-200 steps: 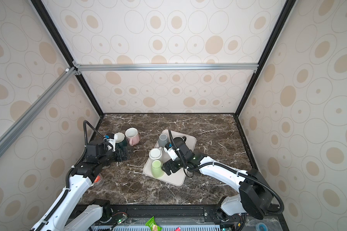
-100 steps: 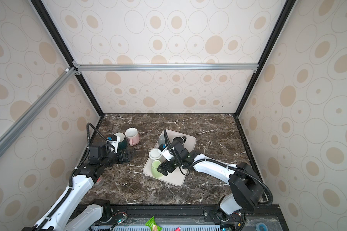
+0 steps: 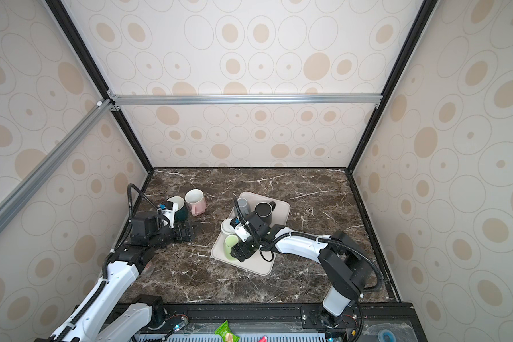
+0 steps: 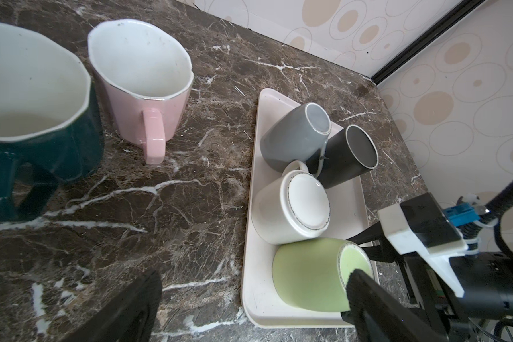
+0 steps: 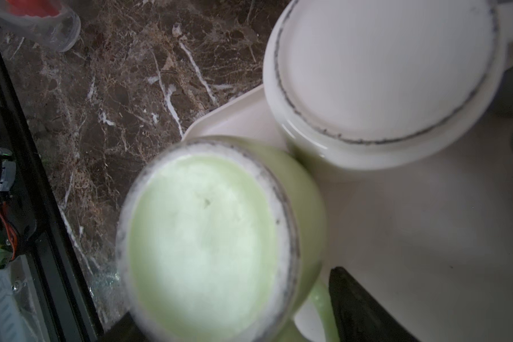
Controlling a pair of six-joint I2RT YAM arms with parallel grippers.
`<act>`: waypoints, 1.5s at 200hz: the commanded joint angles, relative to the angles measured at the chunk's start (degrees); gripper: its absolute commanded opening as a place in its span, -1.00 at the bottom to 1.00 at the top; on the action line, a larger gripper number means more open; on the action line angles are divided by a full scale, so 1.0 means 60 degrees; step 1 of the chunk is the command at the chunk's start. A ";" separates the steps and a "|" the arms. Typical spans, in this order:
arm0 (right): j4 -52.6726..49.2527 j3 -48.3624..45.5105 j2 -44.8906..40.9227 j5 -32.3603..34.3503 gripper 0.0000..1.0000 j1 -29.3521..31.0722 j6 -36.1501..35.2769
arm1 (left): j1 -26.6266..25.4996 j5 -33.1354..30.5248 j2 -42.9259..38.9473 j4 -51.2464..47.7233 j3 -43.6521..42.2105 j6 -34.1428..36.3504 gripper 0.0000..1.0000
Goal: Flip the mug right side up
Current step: 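Lower the right gripper down around the light green mug on the tray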
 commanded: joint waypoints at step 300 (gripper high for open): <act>-0.2275 0.0842 0.0360 0.2815 0.12 0.0012 -0.0772 | -0.0044 -0.0028 -0.0064 0.0185 0.0025 -0.0057 0.96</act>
